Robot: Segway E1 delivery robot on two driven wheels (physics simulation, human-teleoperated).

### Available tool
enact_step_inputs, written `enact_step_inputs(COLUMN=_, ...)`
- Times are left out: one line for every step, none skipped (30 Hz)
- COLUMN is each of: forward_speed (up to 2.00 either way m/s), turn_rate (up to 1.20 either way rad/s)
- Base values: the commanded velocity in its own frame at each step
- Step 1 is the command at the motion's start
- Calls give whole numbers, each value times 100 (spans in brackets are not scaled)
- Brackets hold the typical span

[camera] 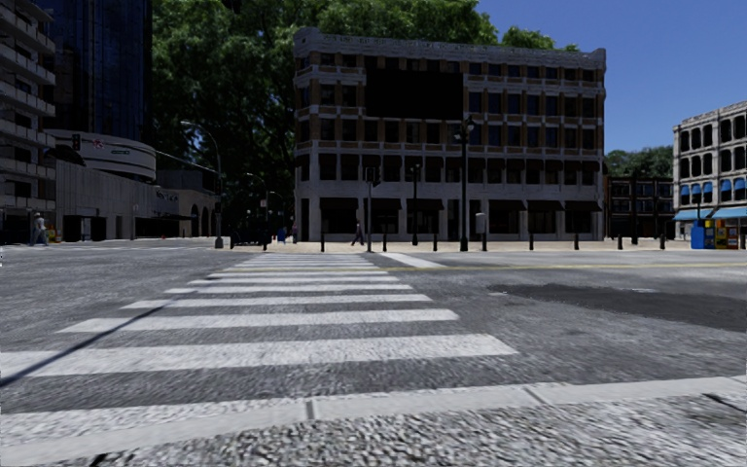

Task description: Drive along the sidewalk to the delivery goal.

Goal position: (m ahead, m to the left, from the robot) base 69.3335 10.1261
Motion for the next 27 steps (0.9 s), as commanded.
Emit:
enact_step_inputs(forward_speed=200, turn_rate=30)
enact_step_inputs(forward_speed=200, turn_rate=30)
enact_step_inputs(forward_speed=200, turn_rate=30)
enact_step_inputs(forward_speed=200, turn_rate=30)
enact_step_inputs(forward_speed=200, turn_rate=30)
enact_step_inputs(forward_speed=200, turn_rate=30)
enact_step_inputs(forward_speed=200, turn_rate=30)
enact_step_inputs(forward_speed=200, turn_rate=30)
enact_step_inputs(forward_speed=200, turn_rate=30)
enact_step_inputs(forward_speed=200, turn_rate=30)
enact_step_inputs(forward_speed=200, turn_rate=30)
enact_step_inputs(forward_speed=200, turn_rate=30)
enact_step_inputs(forward_speed=200, turn_rate=30)
enact_step_inputs(forward_speed=200, turn_rate=30)
enact_step_inputs(forward_speed=200, turn_rate=30)
enact_step_inputs(forward_speed=200, turn_rate=30)
enact_step_inputs(forward_speed=200, turn_rate=30)
enact_step_inputs(forward_speed=200, turn_rate=30)
enact_step_inputs(forward_speed=200, turn_rate=30)
enact_step_inputs(forward_speed=200, turn_rate=30)
enact_step_inputs(forward_speed=200, turn_rate=30)
enact_step_inputs(forward_speed=200, turn_rate=30)
enact_step_inputs(forward_speed=200, turn_rate=30)
enact_step_inputs(forward_speed=200, turn_rate=30)
enact_step_inputs(forward_speed=200, turn_rate=30)
enact_step_inputs(forward_speed=200, turn_rate=30)
enact_step_inputs(forward_speed=200, turn_rate=30)
